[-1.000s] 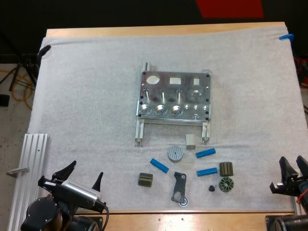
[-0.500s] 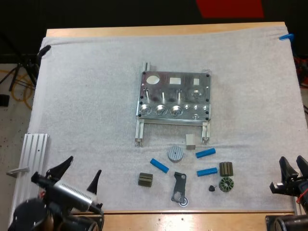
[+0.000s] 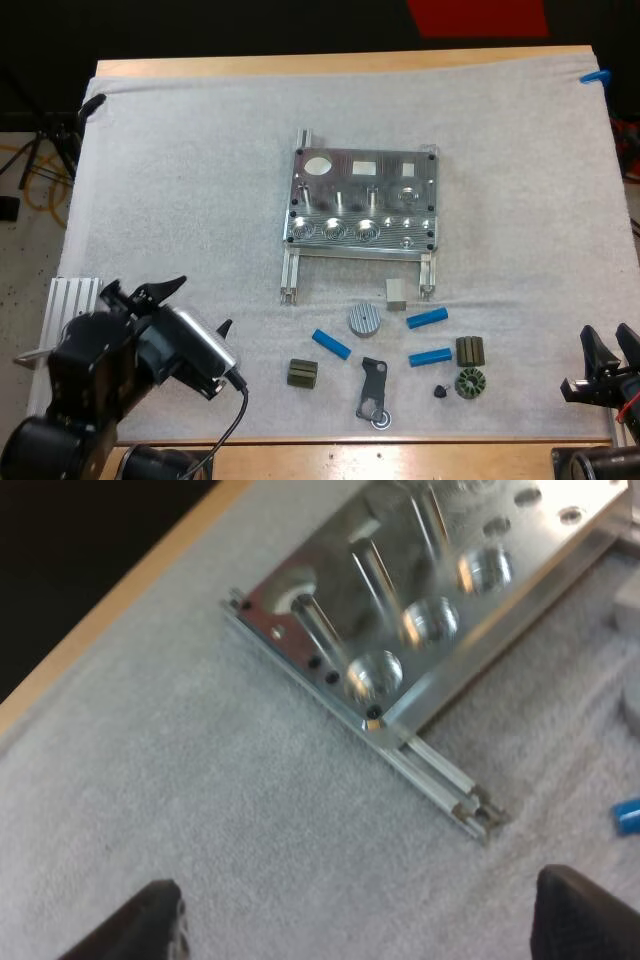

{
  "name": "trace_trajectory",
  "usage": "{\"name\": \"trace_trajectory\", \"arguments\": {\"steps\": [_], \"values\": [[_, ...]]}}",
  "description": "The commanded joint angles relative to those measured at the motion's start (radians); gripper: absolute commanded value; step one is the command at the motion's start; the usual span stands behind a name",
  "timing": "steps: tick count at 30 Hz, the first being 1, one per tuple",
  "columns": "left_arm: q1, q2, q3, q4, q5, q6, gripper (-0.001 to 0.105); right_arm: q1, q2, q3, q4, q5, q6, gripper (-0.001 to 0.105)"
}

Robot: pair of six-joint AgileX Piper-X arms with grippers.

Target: Load cells from right to left

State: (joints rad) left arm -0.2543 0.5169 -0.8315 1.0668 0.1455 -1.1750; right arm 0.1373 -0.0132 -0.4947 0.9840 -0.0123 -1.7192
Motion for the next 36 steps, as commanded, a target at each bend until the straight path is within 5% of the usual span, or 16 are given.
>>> {"name": "trace_trajectory", "arguments": {"steps": [1, 10, 21, 28, 36], "values": [[0.002, 0.017, -0.007, -0.016, 0.001, 0.031, 0.068, -0.005, -0.018, -0.003, -0.012, -0.011, -0.013, 0.044], [-0.040, 0.159, -0.007, -0.079, 0.068, 0.218, 0.068, -0.005, -0.018, -0.003, -0.012, -0.011, -0.013, 0.044], [-0.342, 0.351, -0.007, -0.089, 0.069, 0.553, 0.068, -0.005, -0.018, -0.003, -0.012, -0.011, -0.013, 0.044], [-0.448, 0.471, -0.002, -0.164, 0.060, 0.647, 0.068, -0.005, -0.018, -0.003, -0.012, -0.011, -0.013, 0.044], [-0.459, 0.580, 0.025, -0.212, 0.040, 0.687, 0.068, -0.005, -0.018, -0.003, -0.012, -0.011, -0.013, 0.044]]}}
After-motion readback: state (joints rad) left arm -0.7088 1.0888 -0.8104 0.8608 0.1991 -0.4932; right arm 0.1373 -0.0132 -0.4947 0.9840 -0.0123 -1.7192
